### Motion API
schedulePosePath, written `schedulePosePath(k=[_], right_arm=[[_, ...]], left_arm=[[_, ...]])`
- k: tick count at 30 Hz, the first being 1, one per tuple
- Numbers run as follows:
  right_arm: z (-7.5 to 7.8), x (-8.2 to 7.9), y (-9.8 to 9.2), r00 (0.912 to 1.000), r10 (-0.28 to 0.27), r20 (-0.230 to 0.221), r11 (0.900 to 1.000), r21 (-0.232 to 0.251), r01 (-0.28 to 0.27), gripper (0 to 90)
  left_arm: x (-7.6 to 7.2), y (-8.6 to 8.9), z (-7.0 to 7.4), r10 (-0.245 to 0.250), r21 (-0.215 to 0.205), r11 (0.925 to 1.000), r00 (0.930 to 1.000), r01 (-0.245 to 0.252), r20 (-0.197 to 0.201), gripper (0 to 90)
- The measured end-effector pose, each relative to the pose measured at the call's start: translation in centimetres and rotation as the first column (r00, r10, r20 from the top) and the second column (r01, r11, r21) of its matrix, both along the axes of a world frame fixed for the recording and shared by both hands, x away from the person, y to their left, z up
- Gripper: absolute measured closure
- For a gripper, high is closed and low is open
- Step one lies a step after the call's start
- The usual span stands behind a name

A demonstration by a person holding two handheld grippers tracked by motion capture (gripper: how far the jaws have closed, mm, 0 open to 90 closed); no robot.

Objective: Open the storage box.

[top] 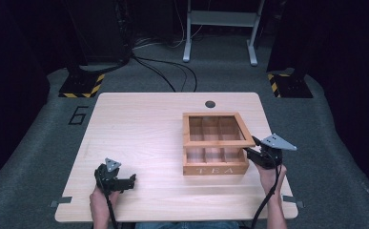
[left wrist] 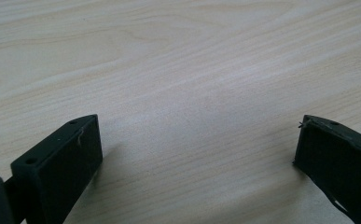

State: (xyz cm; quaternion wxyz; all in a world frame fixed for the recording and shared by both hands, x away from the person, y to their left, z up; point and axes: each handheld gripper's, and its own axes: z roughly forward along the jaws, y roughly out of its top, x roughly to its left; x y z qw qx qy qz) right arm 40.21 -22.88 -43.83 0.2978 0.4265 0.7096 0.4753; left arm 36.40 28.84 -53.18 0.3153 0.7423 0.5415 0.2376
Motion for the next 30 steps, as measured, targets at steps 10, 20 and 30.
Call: schedulePosePath(k=[10,20,30], right_arm=[[1.7,0.9,0.1,0.9997,-0.012,0.019,0.999,0.038,0.011,53.6],[3.1,2.2,0.2,0.9993,-0.013,0.036,0.999,0.054,0.011,54.6],[3.8,3.4,-0.4,0.9991,0.012,0.041,0.995,0.094,-0.016,56.3]], left_arm=[[0.0,0.0,0.0,0.003,0.002,1.0000,1.0000,-0.003,0.005,0.4],[0.0,0.0,0.0,0.003,0.002,1.0000,1.0000,-0.003,0.006,0.5],[0.0,0.0,0.0,-0.001,-0.001,1.0000,1.0000,0.001,0.000,0.4]])
